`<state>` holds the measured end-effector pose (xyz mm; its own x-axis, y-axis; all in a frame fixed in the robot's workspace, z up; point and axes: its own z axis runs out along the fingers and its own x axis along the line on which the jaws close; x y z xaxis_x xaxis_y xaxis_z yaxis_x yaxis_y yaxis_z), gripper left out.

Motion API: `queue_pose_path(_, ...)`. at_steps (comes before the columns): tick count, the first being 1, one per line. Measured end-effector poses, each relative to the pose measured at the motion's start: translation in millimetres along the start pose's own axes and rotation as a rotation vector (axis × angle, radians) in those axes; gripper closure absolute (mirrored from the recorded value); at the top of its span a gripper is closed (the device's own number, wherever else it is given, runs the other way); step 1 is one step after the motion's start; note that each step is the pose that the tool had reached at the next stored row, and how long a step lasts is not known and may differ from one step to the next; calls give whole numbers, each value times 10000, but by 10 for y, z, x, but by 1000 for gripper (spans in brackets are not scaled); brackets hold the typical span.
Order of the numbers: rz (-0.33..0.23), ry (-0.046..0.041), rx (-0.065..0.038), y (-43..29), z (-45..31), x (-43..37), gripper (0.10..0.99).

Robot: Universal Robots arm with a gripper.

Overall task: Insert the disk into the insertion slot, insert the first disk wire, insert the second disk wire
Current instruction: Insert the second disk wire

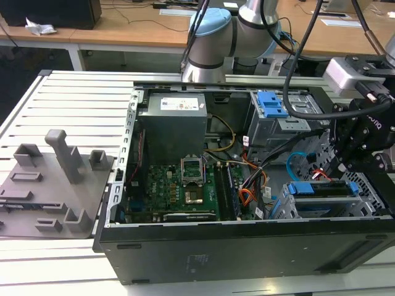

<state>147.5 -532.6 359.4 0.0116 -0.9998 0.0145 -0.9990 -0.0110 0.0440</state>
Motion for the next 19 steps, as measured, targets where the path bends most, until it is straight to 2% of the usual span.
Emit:
queue_pose_path(2, 0, 2, 0, 6, -129, 2, 980)
queue_pose_path(10, -2, 1, 1, 6, -132, 2, 973)
queue_pose_path(11, -2, 1, 0, 6, -133, 2, 914)
queue_pose_path(13, -3, 1, 0, 6, -133, 2, 663)
queue_pose_path(14, -30, 2, 0, 6, -132, 2, 663)
queue_pose_path(15, -515, 24, 7, 5, -133, 2, 663)
queue_pose_path(19, -1555, 70, 23, 6, -133, 2, 663)
